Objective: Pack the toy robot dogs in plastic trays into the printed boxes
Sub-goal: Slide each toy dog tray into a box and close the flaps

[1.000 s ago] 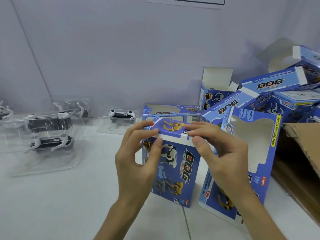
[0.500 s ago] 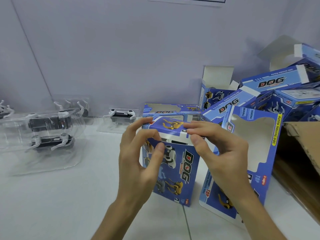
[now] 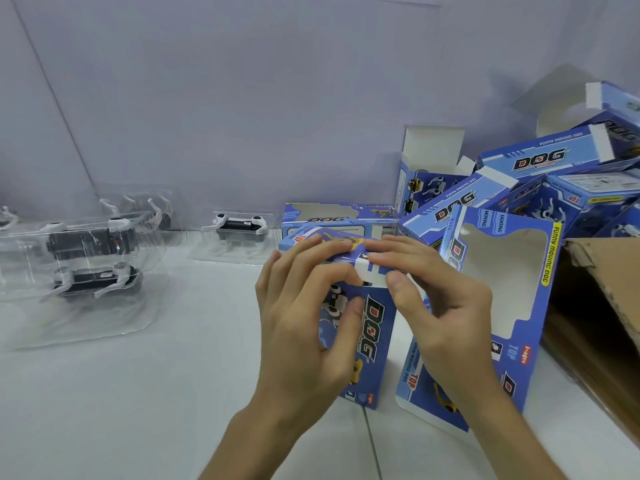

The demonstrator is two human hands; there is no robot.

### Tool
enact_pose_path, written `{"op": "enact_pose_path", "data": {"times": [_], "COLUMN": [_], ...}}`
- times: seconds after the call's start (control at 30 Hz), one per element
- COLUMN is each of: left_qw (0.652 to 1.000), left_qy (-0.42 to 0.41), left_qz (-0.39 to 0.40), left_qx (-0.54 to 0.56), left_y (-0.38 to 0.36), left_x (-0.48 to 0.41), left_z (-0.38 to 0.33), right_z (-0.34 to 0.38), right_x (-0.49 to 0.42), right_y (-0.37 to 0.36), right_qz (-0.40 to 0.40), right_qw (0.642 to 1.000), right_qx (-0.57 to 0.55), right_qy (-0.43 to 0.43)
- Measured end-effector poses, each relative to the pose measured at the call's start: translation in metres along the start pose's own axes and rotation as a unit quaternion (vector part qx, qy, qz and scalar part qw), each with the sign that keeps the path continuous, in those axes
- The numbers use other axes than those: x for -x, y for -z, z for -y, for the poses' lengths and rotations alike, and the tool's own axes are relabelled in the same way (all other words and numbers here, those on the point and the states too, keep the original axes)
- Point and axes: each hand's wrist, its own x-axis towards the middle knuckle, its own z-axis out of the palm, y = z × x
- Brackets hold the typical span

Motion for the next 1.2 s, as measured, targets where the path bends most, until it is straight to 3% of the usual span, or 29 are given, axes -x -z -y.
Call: {"op": "enact_pose_path", "data": {"times": [0.17,0.37,0.63,0.77,0.87,0.97,1.07,1.2], "left_qw": [1.000,1.000,1.000,0.989,0.958,0.955,0.957,0.960], "left_qy": [-0.003,-0.018,-0.014,0.107,0.216,0.222,0.219,0.272], "left_qz": [0.002,0.013,-0.003,-0.065,-0.048,-0.056,-0.040,-0.008], "left_qx": [-0.008,-0.010,0.022,0.077,0.181,0.188,0.185,0.071], "left_y": [0.002,0.012,0.011,0.012,0.011,0.006,-0.005,-0.022], "left_x": [0.000,-0.004,-0.002,-0.001,0.002,0.006,0.013,0.024], "left_z": [0.001,0.007,0.013,0.019,0.018,0.012,0.003,-0.016], "right_z": [0.001,-0.004,-0.006,0.000,0.014,0.029,0.041,0.045], "right_x": [0.001,0.000,0.000,0.002,-0.007,-0.034,-0.070,-0.096], "right_y": [-0.004,0.008,0.004,0.009,0.009,0.007,-0.002,-0.026], "right_qz": [-0.003,0.059,0.042,0.034,0.049,0.125,0.257,0.367], "right_qw": [1.000,0.997,0.997,0.999,0.997,0.980,0.928,0.885], "right_qx": [-0.012,0.033,0.052,0.021,0.054,0.141,0.261,0.279], "right_qy": [0.009,0.041,0.039,0.008,-0.026,-0.070,-0.071,-0.069]}}
